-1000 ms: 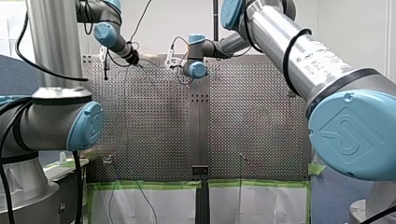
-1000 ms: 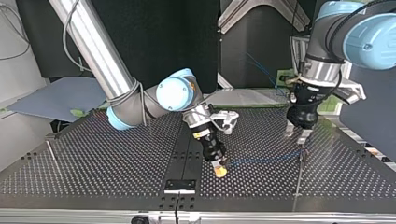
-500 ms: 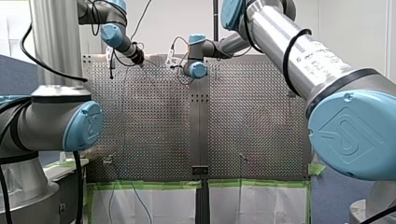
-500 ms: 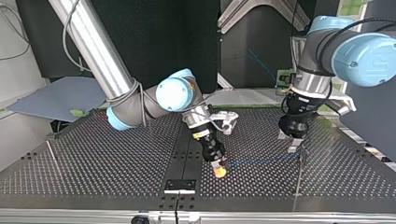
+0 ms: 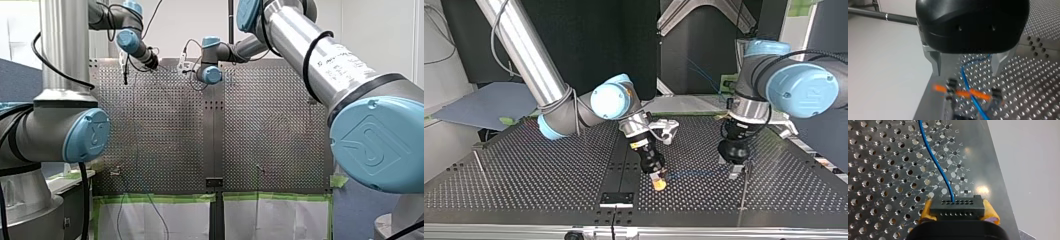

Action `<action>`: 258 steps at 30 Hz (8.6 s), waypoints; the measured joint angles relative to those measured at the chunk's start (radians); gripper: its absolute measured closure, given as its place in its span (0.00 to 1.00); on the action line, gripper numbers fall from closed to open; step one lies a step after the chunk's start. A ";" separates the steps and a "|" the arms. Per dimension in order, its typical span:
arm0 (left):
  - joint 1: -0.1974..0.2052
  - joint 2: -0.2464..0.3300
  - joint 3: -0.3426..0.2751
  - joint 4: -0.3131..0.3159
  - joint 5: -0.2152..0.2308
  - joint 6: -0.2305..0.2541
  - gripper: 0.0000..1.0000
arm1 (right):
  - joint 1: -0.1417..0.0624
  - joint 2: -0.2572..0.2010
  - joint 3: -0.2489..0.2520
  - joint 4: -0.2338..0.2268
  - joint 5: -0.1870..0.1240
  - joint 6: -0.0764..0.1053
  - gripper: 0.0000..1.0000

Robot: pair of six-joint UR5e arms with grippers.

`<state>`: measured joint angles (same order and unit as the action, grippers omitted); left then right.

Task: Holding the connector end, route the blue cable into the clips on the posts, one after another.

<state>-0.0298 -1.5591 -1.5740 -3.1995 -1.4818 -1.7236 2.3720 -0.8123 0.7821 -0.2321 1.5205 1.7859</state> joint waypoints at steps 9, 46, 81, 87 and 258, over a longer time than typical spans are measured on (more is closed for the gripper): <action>-0.007 -0.058 0.031 0.023 -0.018 -0.005 0.00 | -0.002 0.000 0.000 0.000 0.000 0.000 1.00; -0.021 -0.089 0.091 0.024 -0.108 0.059 0.16 | -0.002 0.001 0.000 0.007 -0.001 -0.001 1.00; -0.026 -0.088 0.092 0.041 -0.118 0.055 1.00 | 0.002 0.001 0.003 0.018 -0.002 -0.008 1.00; -0.034 -0.092 0.091 0.041 -0.121 0.046 1.00 | -0.003 0.001 0.020 0.024 0.000 -0.013 1.00; -0.711 -0.933 -0.049 0.767 -0.491 -0.086 1.00 | -0.279 0.109 1.008 -0.548 0.168 -0.120 1.00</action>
<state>-0.7403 -2.4923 -1.6230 -2.4323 -1.9725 -1.8098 2.0934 -0.7036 1.7902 -0.7804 1.6887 1.6662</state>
